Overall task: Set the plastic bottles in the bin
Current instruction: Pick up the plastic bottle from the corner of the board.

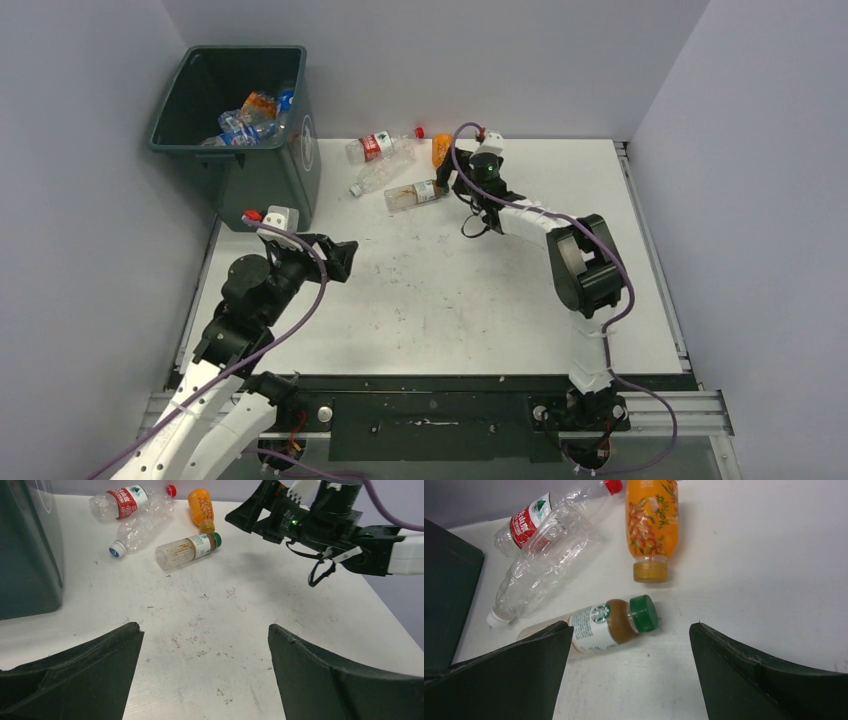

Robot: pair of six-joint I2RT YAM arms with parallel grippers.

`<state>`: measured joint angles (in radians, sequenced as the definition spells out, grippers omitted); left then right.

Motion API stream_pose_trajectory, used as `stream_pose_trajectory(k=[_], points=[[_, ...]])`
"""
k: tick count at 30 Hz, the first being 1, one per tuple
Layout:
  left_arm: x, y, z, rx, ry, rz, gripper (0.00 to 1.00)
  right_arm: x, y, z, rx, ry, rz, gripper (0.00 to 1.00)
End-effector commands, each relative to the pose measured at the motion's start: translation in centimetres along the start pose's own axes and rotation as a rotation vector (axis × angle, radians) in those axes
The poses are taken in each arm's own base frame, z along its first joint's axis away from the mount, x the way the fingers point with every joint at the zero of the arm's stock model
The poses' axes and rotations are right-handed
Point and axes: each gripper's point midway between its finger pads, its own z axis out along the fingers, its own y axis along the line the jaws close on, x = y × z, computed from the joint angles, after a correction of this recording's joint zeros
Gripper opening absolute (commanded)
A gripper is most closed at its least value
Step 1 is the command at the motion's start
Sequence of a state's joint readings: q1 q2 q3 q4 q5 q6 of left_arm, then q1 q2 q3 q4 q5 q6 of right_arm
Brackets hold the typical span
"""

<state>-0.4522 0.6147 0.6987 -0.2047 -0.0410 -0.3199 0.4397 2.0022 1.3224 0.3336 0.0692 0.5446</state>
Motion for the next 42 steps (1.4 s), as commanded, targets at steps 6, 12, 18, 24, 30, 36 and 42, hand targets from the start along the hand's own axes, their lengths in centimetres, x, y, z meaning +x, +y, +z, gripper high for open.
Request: stream_pose_trajectory(k=[6,12,18,24,30,36,42], points=[[-3.1,-0.7,0.0,0.020,-0.130,-0.037,0.96,0.1,-0.9,6.0,0.044,0.030,-0.164,0.90],[-3.0,-0.6,0.4,0.015,-0.117,-0.040,0.96,-0.6,-1.1,8.1,0.041,-0.006,-0.174,0.89],[-2.7,-0.7,0.7,0.028,-0.101,-0.053,0.96,-1.0,-0.1,10.0,0.005,-0.028,-0.161,0.90],[-2.8,-0.8,0.7,0.032,-0.103,-0.058,0.96,-0.8,0.0,12.2,0.011,-0.024,-0.165,0.90],[-3.0,-0.8,0.6,0.034,-0.107,-0.061,0.96,-0.4,-0.9,14.3,0.079,-0.021,-0.178,0.90],[-3.2,-0.8,0.5,0.040,-0.115,-0.064,0.96,0.4,-1.0,15.2,0.072,-0.014,-0.187,0.90],[-3.3,-0.6,0.4,0.032,-0.124,-0.064,0.96,1.1,-0.4,15.6,0.030,-0.011,-0.167,0.90]])
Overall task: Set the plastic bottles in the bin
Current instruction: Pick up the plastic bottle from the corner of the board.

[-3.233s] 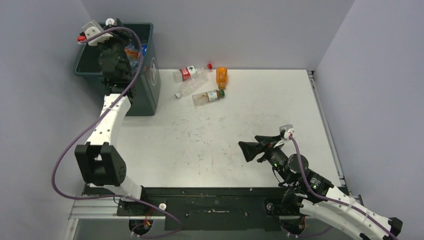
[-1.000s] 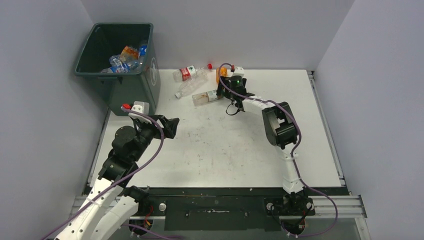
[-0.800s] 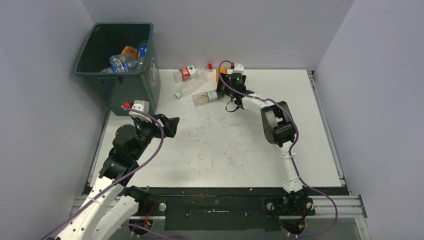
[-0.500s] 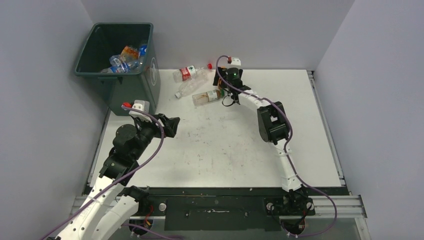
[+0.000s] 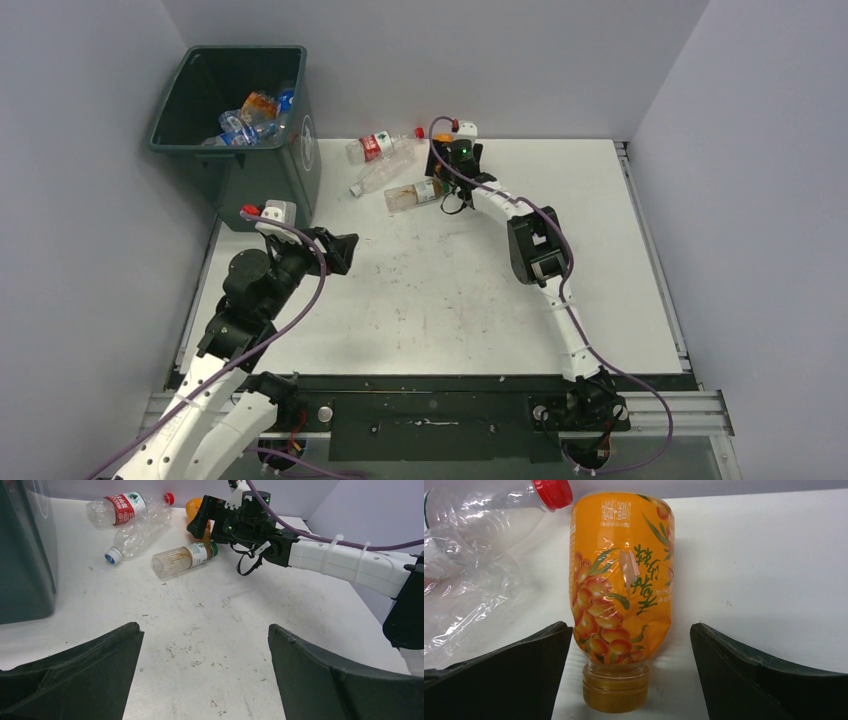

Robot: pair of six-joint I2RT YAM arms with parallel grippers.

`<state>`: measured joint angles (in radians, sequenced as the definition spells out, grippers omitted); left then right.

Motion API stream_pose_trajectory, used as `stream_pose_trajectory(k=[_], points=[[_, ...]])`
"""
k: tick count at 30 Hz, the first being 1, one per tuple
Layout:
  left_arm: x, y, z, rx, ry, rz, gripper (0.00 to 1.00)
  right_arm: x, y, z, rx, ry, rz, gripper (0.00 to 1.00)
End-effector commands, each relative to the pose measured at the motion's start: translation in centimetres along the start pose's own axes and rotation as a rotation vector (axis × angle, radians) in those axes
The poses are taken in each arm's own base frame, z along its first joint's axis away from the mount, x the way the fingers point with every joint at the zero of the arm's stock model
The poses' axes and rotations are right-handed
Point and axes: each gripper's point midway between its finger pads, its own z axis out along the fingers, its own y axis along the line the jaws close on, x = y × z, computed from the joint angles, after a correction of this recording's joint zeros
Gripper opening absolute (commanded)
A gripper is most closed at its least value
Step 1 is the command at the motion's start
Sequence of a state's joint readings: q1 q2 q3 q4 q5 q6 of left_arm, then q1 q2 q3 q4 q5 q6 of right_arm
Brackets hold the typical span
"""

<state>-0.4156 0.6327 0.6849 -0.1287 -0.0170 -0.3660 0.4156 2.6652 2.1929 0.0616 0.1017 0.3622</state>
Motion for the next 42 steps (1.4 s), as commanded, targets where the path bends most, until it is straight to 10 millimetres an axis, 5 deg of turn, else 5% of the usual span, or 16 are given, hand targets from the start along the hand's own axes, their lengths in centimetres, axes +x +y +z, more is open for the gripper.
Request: stream_pose_trajectory(k=[1,6,9,12,18,23,25,32,37,42], points=[[-2.3,-0.8,-0.3,0.029,-0.077,-0.013,0.96,-2.1,1.4,0.1,-0.045,-0.055,0.024,0.84],[-2.4,-0.6,-0.3,0.019,-0.080,-0.009,0.96,-2.1,1.8,-0.1,-0.072,-0.062,0.049,0.53],[-2.3,-0.4,-0.3,0.011,-0.081,-0.004,0.96,-2.7,1.9,-0.9,-0.086,-0.087,0.059,0.43],[-2.5,-0.2,-0.5,0.001,-0.092,0.000,0.96,-5.6,2.3,-3.0,-0.106,-0.151,0.087,0.39],[-3.1,-0.1,-1.0,-0.008,-0.123,-0.001,0.96,-13.6,2.9,-10.9,-0.152,-0.327,0.132,0.36],[-3.8,-0.1,-1.6,-0.004,-0.160,-0.001,0.96,-16.3,3.1,-20.1,-0.220,-0.411,0.202,0.35],[-4.1,0.0,-1.7,-0.006,-0.182,0.001,0.96,-15.6,3.3,-23.7,-0.262,-0.401,0.225,0.35],[-4.6,-2.0,-1.5,0.115,-0.255,-0.047,0.96,-5.6,6.9,-36.3,-0.488,-0.220,0.212,0.32],[-4.5,-8.5,-3.1,0.500,-0.284,-0.057,0.96,0.5,9.4,-44.3,-0.700,-0.016,0.174,0.24],[-4.6,-13.0,-5.5,0.708,-0.270,0.194,0.96,3.3,8.1,-49.5,-0.743,0.139,0.093,0.06]])
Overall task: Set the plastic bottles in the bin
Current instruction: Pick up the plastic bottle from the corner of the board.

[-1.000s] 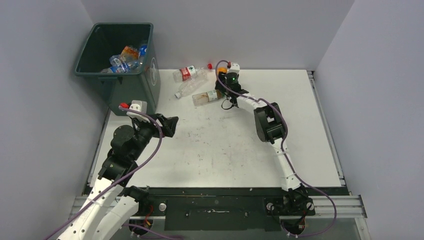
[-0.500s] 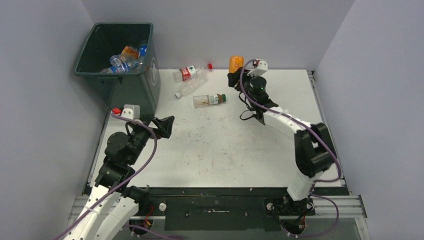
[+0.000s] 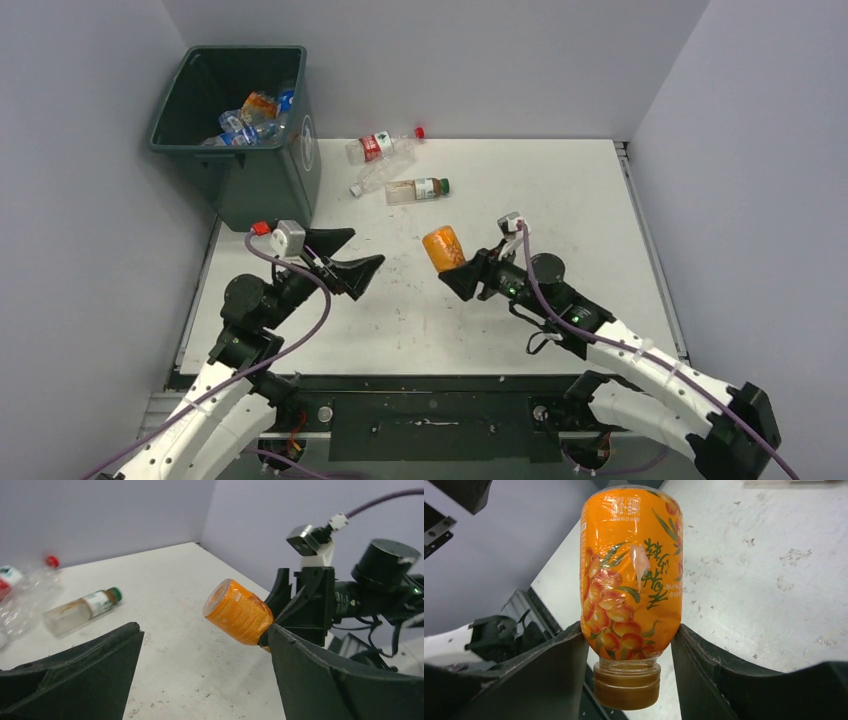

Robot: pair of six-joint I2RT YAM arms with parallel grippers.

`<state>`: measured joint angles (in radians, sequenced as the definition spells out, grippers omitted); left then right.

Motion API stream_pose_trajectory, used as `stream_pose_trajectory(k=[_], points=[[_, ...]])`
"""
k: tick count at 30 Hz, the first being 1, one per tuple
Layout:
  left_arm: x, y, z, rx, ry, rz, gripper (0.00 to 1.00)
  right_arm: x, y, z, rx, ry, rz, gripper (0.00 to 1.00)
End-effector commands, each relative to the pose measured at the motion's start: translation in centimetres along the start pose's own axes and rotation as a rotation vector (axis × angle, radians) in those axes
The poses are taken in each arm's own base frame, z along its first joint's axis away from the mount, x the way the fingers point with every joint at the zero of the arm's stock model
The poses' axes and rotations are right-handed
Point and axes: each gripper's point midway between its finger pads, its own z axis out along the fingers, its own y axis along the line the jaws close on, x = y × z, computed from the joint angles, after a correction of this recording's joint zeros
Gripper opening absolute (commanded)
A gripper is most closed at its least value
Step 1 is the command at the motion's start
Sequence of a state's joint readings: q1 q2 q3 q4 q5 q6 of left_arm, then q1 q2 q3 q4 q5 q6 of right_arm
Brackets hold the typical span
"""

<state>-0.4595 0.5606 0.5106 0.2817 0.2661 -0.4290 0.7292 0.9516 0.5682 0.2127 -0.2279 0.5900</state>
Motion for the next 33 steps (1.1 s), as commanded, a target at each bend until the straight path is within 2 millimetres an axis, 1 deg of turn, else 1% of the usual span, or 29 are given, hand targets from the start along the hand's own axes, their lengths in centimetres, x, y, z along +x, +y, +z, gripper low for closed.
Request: stream_pose_trajectory(k=[1,3,4,6,8,10,13,16,19,22,30,33], points=[[-3.3,-7.3,-0.7,0.329,-0.025,0.270,0.96,1.5,2.4,-4.2,-0.071,0.139,-0.008,0.05],[-2.2,-7.9,-1.2,0.374,0.033,0.439,0.96,2.2,3.1,-5.2,-0.090,0.216,-0.022,0.05],[-1.4,-7.7,-1.2,0.376,0.072,0.519,0.96,2.8,3.3,-5.6,-0.100,0.270,-0.024,0.05],[-0.2,-6.6,-1.1,0.341,0.140,0.659,0.96,4.0,4.0,-6.2,-0.127,0.374,-0.020,0.05],[1.3,-6.1,-1.1,0.361,0.191,0.828,0.96,4.5,4.5,-6.5,-0.151,0.442,-0.016,0.05],[3.2,-6.1,-1.3,0.429,0.253,1.010,0.96,4.7,4.8,-6.6,-0.165,0.474,-0.017,0.05],[4.3,-6.3,-0.8,0.467,0.282,1.200,0.96,4.4,5.6,-6.6,-0.197,0.497,-0.021,0.05],[5.3,-6.6,-0.4,0.508,0.306,1.346,0.96,4.1,6.4,-6.7,-0.236,0.520,-0.032,0.05],[6.8,-7.1,0.0,0.572,0.354,1.429,0.96,3.9,6.6,-6.5,-0.240,0.524,-0.049,0.05],[8.1,-7.8,0.3,0.635,0.387,1.463,0.96,3.9,6.8,-6.5,-0.248,0.535,-0.052,0.05],[10.1,-9.6,1.3,0.704,0.390,1.450,0.96,3.7,7.5,-6.9,-0.264,0.533,-0.062,0.05],[10.9,-9.9,1.5,0.721,0.403,1.454,0.99,3.7,7.7,-7.0,-0.271,0.532,-0.065,0.05]])
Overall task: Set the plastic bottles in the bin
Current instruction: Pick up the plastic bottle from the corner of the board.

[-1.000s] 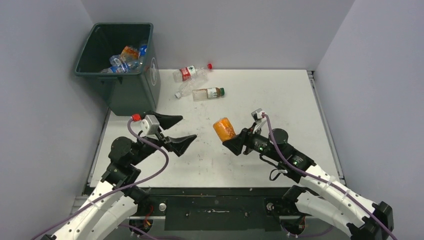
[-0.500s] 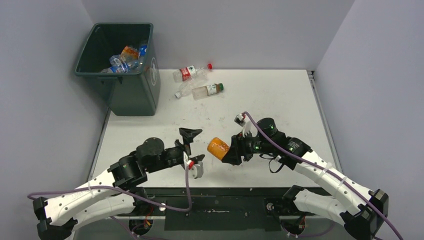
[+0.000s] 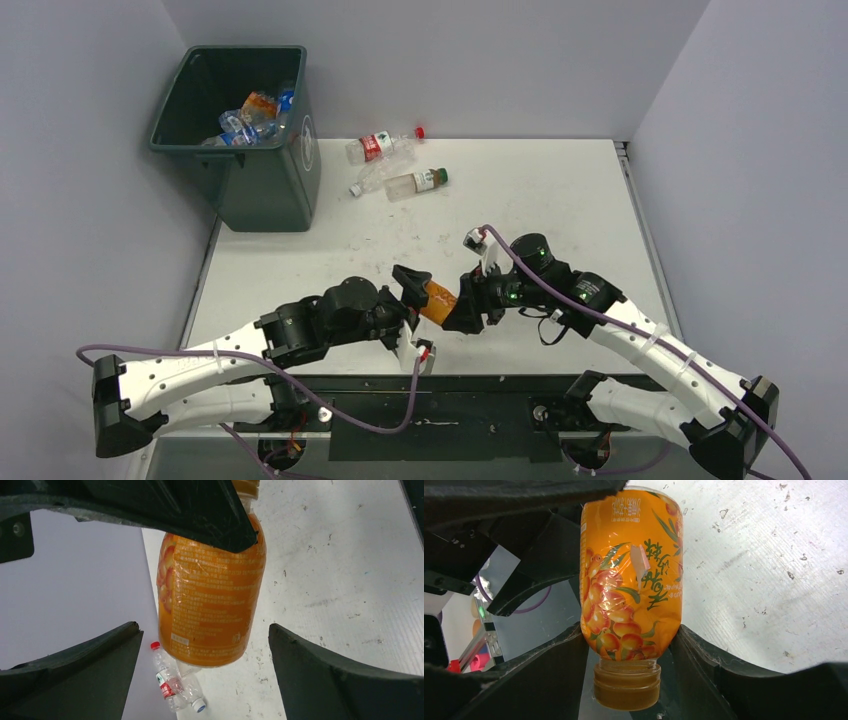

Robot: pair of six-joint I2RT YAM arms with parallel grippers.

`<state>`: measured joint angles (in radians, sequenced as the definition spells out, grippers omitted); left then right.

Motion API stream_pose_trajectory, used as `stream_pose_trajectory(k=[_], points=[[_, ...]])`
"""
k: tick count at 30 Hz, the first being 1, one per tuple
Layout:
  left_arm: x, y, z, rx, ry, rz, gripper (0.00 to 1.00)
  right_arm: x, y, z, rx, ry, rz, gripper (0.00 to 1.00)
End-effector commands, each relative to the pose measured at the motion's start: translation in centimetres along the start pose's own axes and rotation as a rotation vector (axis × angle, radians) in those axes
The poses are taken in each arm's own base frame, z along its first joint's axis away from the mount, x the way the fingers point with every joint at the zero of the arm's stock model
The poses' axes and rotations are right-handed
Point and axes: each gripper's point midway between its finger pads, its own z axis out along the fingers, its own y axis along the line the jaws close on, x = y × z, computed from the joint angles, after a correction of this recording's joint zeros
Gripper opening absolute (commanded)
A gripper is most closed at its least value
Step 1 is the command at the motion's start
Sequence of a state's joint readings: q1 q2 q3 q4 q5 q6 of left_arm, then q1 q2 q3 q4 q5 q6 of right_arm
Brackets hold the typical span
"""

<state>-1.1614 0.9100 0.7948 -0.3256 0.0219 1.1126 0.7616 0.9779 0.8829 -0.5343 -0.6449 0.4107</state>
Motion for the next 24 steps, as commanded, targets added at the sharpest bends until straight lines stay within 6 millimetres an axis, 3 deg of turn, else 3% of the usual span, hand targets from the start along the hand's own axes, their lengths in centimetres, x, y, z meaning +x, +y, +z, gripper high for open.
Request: stream_pose_trajectory(k=[1,6,8,10,12,13,14,16,17,18,21,24], points=[[-2.0,2.5,0.1,-0.053,-0.048,0.028,1.00,-1.7,2.0,-0.7,-0.051,-0.048,-0.057,0.05],[-2.4,2.3,0.8,-0.048,-0.063,0.001,0.84,-1.7,2.6,-0.7,-0.060,-0.053,-0.066,0.05],[-2.3,2.4,0.9,-0.054,-0.056,-0.014,0.73,-1.8,2.9,-0.8,-0.066,-0.059,-0.072,0.05],[-2.3,2.6,0.8,-0.078,-0.056,-0.035,0.55,-2.2,3.5,-1.2,-0.080,-0.075,-0.087,0.05],[-2.4,2.8,0.7,-0.099,-0.069,-0.050,0.47,-2.8,4.0,-1.6,-0.086,-0.099,-0.096,0.07],[-2.5,2.9,0.6,-0.111,-0.077,-0.060,0.45,-3.1,4.3,-1.8,-0.093,-0.112,-0.103,0.17],[-2.6,3.0,0.5,-0.122,-0.084,-0.075,0.44,-3.5,4.6,-2.1,-0.099,-0.125,-0.110,0.36],[-2.9,3.4,0.3,-0.149,-0.104,-0.131,0.43,-4.4,5.2,-2.6,-0.106,-0.165,-0.132,0.86],[-3.1,3.6,0.1,-0.161,-0.115,-0.165,0.42,-5.2,5.4,-3.1,-0.093,-0.202,-0.145,0.94],[-3.3,3.9,0.0,-0.178,-0.130,-0.210,0.41,-6.0,5.6,-3.7,-0.079,-0.249,-0.161,0.99],[-4.9,5.0,-0.6,-0.245,-0.237,-0.429,0.40,-9.0,6.6,-6.7,-0.047,-0.452,-0.219,0.90],[-7.8,7.1,-2.0,-0.335,-0.458,-0.730,0.38,-11.2,7.5,-10.7,-0.029,-0.704,-0.266,0.90]])
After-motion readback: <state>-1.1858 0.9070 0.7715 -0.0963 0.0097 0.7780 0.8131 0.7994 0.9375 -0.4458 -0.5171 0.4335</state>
